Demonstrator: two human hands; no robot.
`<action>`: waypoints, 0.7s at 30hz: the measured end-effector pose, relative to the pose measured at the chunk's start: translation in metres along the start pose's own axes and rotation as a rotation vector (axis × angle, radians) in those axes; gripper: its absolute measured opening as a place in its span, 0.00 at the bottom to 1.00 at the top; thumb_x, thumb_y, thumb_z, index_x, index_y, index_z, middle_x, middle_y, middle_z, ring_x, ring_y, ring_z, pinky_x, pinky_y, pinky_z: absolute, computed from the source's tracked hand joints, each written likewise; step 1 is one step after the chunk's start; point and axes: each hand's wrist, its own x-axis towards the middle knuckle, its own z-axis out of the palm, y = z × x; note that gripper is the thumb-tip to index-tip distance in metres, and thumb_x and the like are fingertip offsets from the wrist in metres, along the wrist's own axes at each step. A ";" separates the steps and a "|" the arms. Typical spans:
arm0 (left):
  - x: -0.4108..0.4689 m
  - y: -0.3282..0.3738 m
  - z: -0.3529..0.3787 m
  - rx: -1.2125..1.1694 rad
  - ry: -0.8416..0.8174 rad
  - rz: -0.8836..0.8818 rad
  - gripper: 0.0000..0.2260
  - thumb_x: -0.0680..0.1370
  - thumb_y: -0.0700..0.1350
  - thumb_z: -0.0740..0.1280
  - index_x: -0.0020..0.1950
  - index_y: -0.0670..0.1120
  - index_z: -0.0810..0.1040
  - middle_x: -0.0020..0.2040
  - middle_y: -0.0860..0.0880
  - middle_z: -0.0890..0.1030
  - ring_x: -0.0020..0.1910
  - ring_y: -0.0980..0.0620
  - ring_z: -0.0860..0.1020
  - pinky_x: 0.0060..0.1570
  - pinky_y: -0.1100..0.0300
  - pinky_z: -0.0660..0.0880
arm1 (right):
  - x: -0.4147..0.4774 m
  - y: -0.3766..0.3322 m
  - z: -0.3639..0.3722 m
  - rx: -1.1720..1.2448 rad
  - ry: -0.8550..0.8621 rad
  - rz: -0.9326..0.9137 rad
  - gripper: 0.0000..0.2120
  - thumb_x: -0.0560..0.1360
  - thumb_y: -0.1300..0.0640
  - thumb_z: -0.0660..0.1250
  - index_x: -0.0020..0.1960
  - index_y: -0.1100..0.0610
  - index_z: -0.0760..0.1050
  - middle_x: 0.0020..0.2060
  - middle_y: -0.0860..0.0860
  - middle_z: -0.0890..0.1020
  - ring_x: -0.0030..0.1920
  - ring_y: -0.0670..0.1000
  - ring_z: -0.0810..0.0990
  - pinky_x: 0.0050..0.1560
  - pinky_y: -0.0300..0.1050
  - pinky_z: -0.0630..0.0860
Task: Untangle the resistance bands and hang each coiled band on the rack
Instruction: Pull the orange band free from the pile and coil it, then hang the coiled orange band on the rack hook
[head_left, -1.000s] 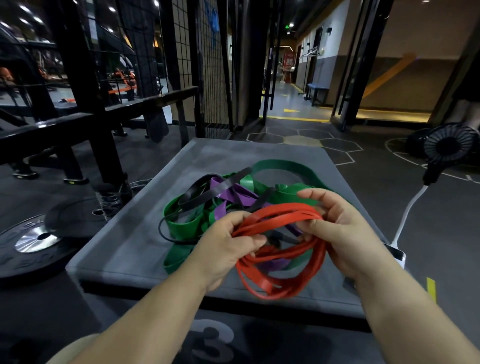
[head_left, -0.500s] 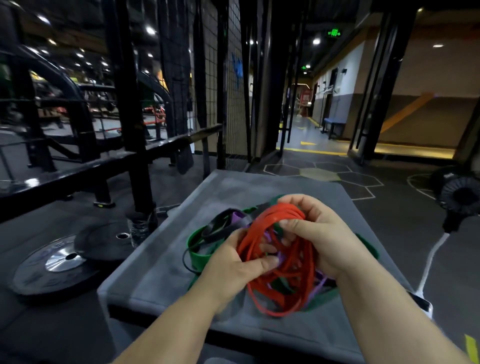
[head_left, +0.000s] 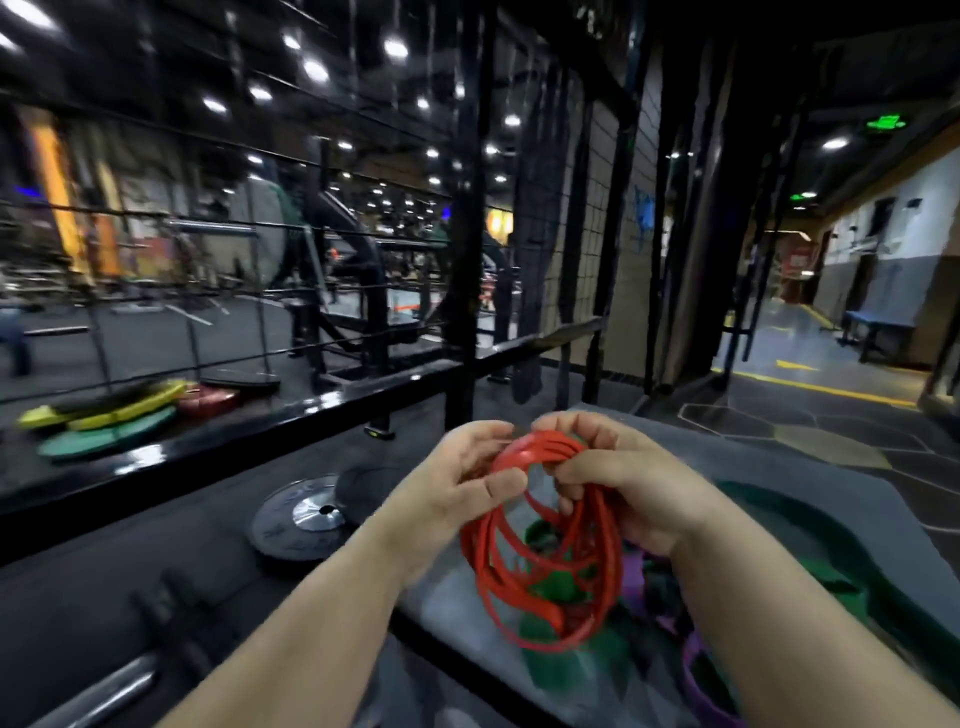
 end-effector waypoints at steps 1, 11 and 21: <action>-0.005 0.006 -0.007 0.026 -0.023 -0.021 0.35 0.61 0.54 0.75 0.66 0.48 0.71 0.60 0.47 0.80 0.60 0.52 0.79 0.57 0.59 0.77 | 0.006 -0.001 0.010 0.012 -0.048 -0.013 0.19 0.65 0.70 0.67 0.56 0.61 0.74 0.27 0.52 0.77 0.28 0.49 0.75 0.31 0.40 0.75; -0.080 0.038 -0.070 0.077 0.345 -0.097 0.07 0.76 0.34 0.67 0.51 0.43 0.77 0.41 0.45 0.82 0.39 0.48 0.81 0.42 0.56 0.79 | 0.067 0.013 0.107 0.149 -0.194 -0.151 0.14 0.65 0.63 0.71 0.50 0.55 0.81 0.41 0.58 0.82 0.36 0.54 0.80 0.41 0.48 0.79; -0.133 0.054 -0.124 0.097 0.682 0.031 0.04 0.78 0.35 0.64 0.46 0.43 0.75 0.29 0.50 0.71 0.25 0.54 0.68 0.31 0.59 0.69 | 0.098 0.030 0.195 0.002 -0.227 -0.252 0.12 0.75 0.62 0.68 0.58 0.55 0.76 0.36 0.50 0.81 0.30 0.45 0.73 0.31 0.37 0.71</action>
